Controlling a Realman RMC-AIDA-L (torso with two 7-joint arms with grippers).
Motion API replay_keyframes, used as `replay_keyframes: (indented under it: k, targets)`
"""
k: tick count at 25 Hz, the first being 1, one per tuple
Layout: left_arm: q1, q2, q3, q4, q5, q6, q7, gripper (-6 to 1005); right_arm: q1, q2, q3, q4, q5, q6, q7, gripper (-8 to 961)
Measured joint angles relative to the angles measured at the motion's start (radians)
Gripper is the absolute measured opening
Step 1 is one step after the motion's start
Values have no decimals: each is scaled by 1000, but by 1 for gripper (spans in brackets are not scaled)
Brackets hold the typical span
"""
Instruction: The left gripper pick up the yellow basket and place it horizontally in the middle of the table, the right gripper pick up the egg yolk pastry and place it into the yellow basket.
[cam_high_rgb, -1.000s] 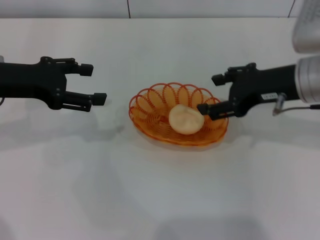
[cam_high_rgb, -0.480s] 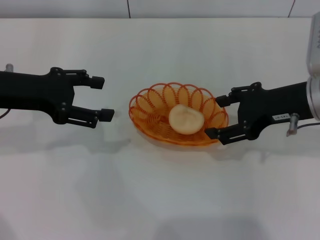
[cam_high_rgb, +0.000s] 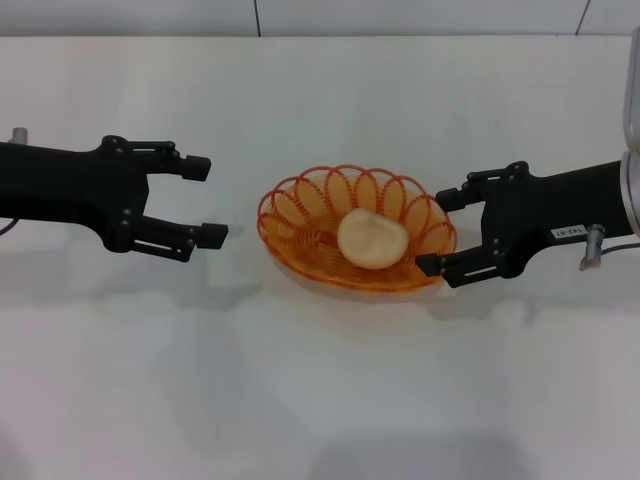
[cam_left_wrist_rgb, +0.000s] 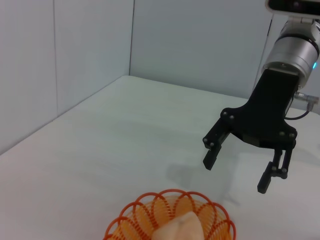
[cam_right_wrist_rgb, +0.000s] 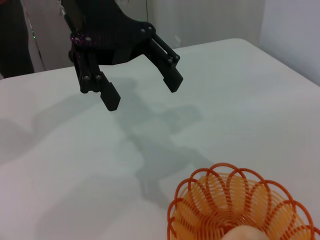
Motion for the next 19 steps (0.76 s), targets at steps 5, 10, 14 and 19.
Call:
replay_keyframes:
  k: [5,10,14,19]
  targets:
    - [0,3,0,0,0,4,0,887,1,1,0,-2,3,-1,0,802]
    - [0,3,0,0,0,7,1,887,1,2,-1,-4,3,-4,0,802]
    - [0,4,0,0,0,8,2,887,2,2,-1,-5,3,-4,0,802]
    - [0,4,0,0,0,8,2,887,3,2,-3,-5,3,-4,-1,802]
